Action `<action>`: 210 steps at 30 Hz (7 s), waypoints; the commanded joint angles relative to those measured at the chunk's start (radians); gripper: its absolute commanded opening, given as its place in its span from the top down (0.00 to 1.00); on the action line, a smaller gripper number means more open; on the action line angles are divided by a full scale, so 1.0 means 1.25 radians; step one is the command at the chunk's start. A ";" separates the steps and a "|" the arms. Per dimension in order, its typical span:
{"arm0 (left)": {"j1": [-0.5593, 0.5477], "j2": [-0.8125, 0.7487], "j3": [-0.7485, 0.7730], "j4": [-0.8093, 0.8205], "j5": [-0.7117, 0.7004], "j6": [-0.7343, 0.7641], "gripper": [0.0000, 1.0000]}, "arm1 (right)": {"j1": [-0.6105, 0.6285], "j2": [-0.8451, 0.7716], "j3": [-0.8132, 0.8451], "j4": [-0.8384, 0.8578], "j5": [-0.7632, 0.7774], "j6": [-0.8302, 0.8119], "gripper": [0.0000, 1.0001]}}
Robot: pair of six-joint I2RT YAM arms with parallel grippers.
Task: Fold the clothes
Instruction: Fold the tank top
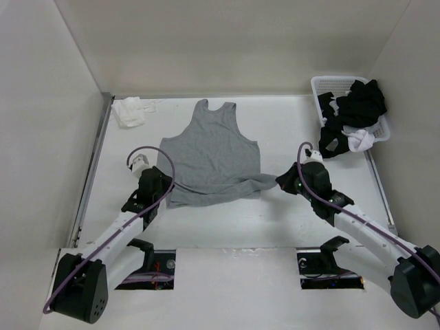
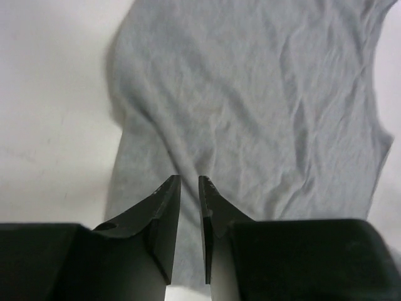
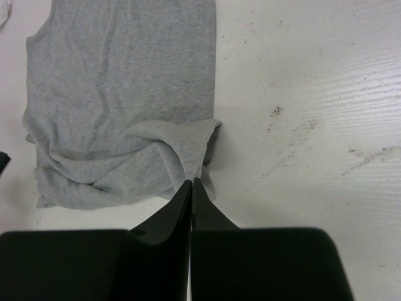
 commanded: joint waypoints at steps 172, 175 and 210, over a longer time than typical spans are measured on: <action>0.068 0.354 0.244 0.259 -0.109 -0.069 0.60 | -0.071 0.501 0.431 0.187 0.049 -0.010 0.97; 0.116 0.309 0.160 0.237 -0.051 -0.098 0.59 | -0.065 0.437 0.304 0.222 0.054 0.016 0.73; 0.259 0.584 0.103 0.468 0.169 -0.226 0.83 | -0.108 0.629 0.202 0.373 -0.081 0.148 0.50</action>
